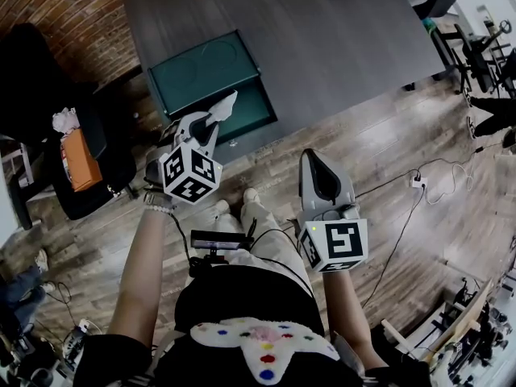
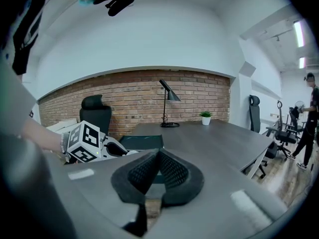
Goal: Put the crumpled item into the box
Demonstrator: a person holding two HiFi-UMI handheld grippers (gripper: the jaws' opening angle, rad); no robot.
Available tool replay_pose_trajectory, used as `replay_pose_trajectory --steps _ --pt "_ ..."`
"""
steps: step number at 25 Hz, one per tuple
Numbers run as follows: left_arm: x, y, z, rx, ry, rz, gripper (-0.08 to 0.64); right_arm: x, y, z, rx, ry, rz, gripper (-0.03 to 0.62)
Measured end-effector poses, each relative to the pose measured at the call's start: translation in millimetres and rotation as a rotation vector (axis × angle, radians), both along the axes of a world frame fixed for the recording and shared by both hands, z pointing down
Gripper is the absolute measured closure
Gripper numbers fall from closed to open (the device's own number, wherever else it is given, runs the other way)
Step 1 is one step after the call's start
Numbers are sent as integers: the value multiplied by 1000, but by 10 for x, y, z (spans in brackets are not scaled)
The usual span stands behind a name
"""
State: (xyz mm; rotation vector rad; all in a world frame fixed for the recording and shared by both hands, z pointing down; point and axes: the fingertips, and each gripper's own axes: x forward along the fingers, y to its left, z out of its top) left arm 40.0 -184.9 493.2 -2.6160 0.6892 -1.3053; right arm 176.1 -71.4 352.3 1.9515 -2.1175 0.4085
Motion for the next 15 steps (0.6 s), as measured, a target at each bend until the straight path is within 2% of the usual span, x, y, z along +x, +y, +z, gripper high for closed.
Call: replay_pose_trajectory --steps 5,15 --pt "94 88 39 -86 30 7 451 37 38 19 -5 -2 6 583" --pt "98 216 34 -175 107 -28 364 38 55 59 -10 -10 -7 583"
